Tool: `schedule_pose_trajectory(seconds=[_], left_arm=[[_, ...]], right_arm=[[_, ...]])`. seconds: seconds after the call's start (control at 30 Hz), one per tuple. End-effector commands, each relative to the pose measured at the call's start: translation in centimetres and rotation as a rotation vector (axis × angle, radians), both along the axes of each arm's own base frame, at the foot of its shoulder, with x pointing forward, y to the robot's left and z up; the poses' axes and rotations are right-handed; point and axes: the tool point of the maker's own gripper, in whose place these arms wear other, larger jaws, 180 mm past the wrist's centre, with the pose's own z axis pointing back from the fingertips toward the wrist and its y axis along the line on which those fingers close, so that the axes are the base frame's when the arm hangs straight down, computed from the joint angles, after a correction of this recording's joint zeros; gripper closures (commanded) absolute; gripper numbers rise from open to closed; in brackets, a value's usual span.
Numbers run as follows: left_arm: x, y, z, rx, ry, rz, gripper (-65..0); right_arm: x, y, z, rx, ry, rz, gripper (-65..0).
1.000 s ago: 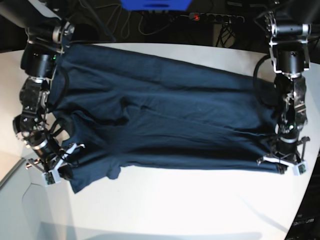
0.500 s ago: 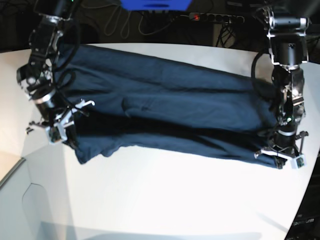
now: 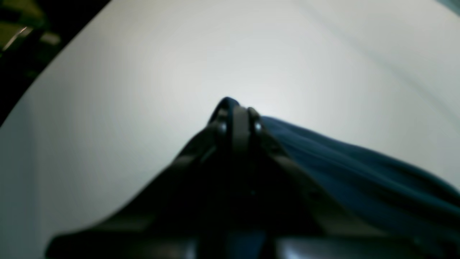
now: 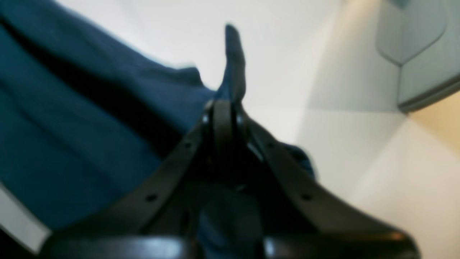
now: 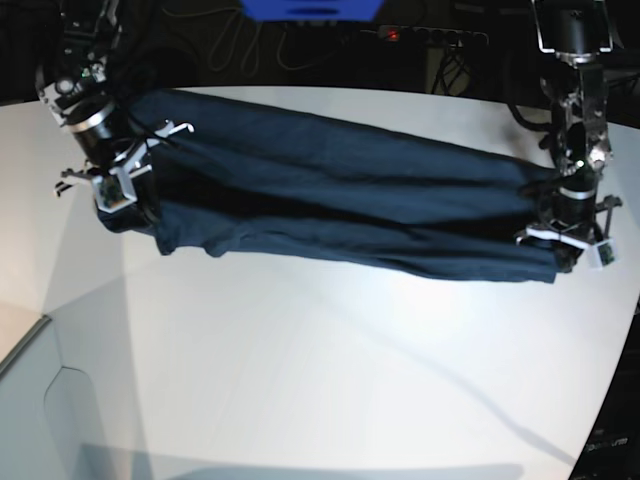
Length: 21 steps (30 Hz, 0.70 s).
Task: Layout the t-shirt on the table in an organized manner, then fold the t-shirt properly
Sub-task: 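Fold the shirt over again lengthwise with both grippers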
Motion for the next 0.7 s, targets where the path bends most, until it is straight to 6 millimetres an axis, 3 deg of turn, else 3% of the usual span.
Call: schedule_pose_trajectory(seconds=[0.0,0.27,0.43,0.67], left_arm=[[0.5,1.0,1.7,0.02,-0.061,0.017,0.0],[-0.7,1.4,0.7,0.019,-0.03,0.032,0.0],[-1.9,1.7,-2.2,-0.009,0.04,0.059,0.0],[-2.6,2.1,-3.4,-0.016,0.072,0.073,0.0]], right_arm=[[-0.2,-0.4,1.0,0.011,-0.035,0.004,0.0],[-2.9,-0.9,-1.9,0.026,0.067,-0.016,0.0],[-4.0,-1.1,-4.7,0.056,0.144,-0.034,0.0],[-4.7,-1.4,-5.4,0.055,0.17,-0.039,0.0]])
